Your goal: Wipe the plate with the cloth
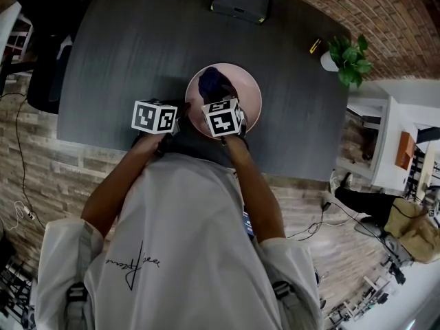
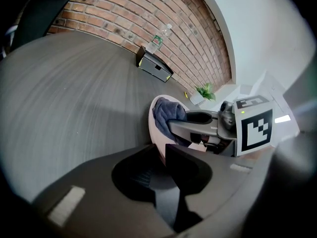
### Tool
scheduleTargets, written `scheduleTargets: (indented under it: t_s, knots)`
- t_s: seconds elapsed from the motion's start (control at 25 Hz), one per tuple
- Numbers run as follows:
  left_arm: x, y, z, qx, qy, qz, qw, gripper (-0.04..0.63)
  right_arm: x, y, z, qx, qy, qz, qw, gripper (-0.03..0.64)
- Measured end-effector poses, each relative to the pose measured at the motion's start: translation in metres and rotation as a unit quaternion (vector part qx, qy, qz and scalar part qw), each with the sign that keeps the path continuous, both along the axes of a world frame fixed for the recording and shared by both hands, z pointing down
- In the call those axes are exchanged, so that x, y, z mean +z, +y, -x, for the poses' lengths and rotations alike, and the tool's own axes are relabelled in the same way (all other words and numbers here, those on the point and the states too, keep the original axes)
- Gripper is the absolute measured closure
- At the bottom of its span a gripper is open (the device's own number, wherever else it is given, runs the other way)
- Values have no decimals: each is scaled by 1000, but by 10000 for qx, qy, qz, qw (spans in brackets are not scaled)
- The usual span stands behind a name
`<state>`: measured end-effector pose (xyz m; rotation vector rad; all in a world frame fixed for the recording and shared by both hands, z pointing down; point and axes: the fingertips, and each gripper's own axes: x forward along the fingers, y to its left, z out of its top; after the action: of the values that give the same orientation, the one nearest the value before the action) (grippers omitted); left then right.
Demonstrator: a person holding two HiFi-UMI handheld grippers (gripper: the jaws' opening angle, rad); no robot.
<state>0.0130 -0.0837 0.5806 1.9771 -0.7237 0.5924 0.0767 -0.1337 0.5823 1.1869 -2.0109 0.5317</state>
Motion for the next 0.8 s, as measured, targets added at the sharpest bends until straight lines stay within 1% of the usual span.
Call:
scheduleTargets:
  t_s: [0.2, 0.44, 0.6, 0.8]
  knots:
    - [0, 0, 2, -107, 92, 42, 9999, 515, 0, 5, 7, -160, -48, 3, 9999, 485]
    - [1, -1, 1, -111, 103, 54, 9999, 517, -1, 8, 12, -290, -112, -56, 9995, 485]
    - [0, -1, 1, -157, 140, 51, 9998, 517, -2, 13, 14, -331, -151, -4, 9993, 485]
    - [1, -1, 2, -240, 203, 80, 9995, 518, -1, 20, 19, -517, -249, -3, 9984, 485]
